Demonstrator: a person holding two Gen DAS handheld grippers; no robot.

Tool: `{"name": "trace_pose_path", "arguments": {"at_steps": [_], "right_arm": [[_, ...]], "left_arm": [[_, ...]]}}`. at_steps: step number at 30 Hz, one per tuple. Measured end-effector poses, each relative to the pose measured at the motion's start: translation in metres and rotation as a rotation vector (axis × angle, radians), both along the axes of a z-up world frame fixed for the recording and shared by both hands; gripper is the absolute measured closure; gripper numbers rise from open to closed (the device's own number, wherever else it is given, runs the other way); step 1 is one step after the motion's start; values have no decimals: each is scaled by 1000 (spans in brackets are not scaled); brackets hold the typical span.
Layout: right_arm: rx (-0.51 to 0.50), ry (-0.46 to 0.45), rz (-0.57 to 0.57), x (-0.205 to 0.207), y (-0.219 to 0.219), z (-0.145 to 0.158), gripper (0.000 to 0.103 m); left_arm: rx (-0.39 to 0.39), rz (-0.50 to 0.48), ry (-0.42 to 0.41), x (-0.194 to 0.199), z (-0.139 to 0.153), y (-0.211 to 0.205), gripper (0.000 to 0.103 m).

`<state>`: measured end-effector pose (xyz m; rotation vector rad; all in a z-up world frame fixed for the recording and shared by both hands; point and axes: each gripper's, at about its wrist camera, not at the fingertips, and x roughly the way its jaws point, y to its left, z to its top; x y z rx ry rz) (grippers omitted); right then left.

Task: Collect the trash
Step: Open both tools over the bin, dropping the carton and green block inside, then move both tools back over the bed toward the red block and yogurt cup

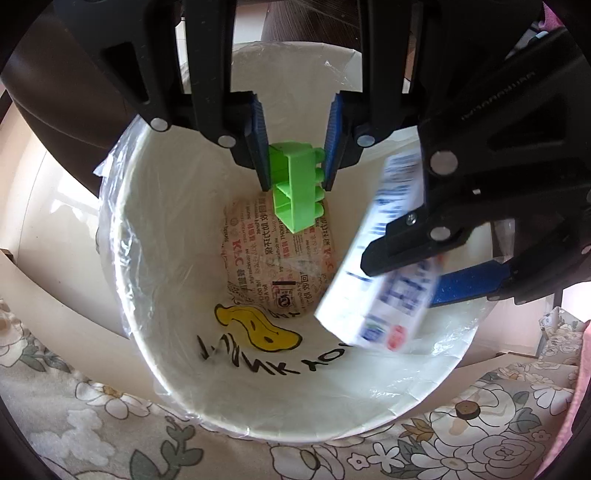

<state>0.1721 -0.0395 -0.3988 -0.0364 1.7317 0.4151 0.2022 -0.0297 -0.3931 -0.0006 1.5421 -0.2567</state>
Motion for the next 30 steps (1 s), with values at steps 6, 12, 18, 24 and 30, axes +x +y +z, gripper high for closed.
{"name": "trace_pose_path", "arguments": {"at_steps": [6,12,18,24,30], "right_arm": [[-24,6,10,0,4,-10,66],[-21,6,4,1,0,-9,66],[-29,-6,9,0,-4,-3,66],[-32,-22,1,-5,-4,6,66],[-21,-67,3,-6,-10,31,66]], "left_arm": [[-3,18,23,2,-7,1,48],[-2,29,23,-2,-5,5,48],[15,22,7,-5,2,12,48],[29,5,-13,-6,12,11,48],[14,-8,-90,-6,45,13,48]]}}
